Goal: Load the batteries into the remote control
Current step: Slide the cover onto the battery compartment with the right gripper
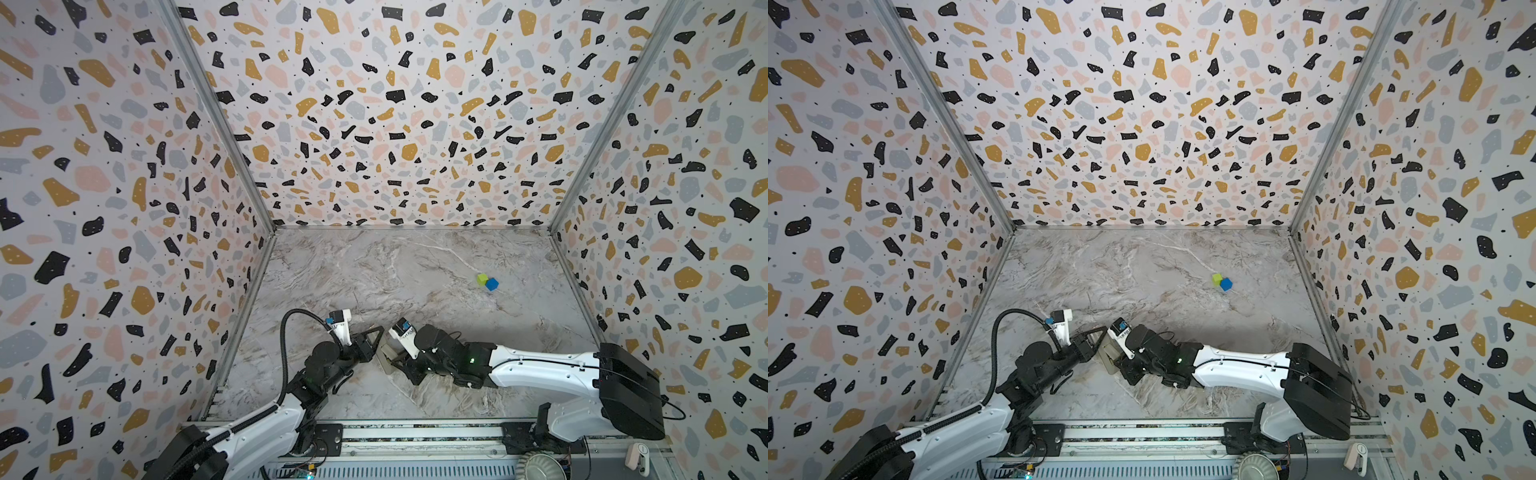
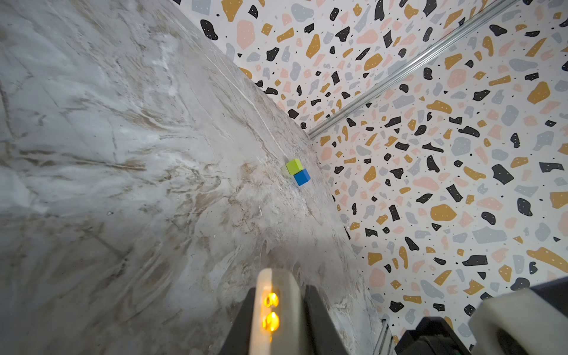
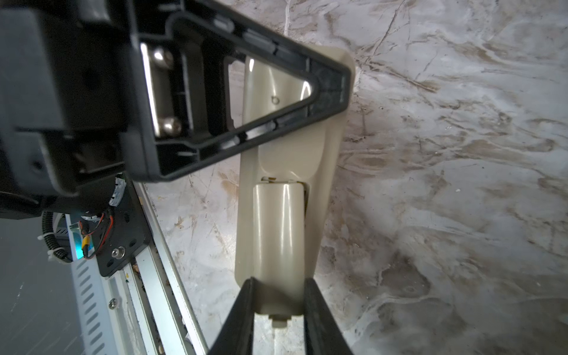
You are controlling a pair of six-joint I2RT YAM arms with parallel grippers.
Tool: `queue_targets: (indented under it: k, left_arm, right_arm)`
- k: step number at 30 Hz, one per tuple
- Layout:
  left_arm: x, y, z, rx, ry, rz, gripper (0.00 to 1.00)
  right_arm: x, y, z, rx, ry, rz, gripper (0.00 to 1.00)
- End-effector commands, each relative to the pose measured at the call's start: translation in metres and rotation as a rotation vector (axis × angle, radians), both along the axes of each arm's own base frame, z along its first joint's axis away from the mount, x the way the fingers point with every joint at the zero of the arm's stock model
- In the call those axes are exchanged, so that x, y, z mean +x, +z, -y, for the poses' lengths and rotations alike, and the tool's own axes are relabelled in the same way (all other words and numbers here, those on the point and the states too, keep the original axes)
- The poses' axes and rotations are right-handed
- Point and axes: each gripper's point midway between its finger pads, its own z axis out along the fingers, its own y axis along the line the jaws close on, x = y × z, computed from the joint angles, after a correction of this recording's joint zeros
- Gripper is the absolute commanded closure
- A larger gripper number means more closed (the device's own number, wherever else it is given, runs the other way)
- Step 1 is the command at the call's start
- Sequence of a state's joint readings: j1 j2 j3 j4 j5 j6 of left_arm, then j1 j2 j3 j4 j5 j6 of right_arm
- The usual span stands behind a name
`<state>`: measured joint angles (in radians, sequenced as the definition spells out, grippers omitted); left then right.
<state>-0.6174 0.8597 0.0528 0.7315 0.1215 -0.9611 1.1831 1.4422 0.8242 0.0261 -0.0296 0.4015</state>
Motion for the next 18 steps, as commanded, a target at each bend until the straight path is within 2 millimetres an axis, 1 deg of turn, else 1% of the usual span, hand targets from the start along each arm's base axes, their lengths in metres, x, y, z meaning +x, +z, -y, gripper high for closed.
queue_targets:
  k: [1,18]
  left_arm:
    - [0.003,0.0211,0.0021,-0.046,0.002,0.06,1.0]
    - [0.0039,0.0185,-0.0016,-0.043,0.023,0.055,1.0]
  right_arm:
    - [0.0047,0.0157,-0.0114,0.041,-0.014,0.013,0.96]
    - [0.0047,0.0116,-0.0113,0.046,-0.038,-0.008,0.97]
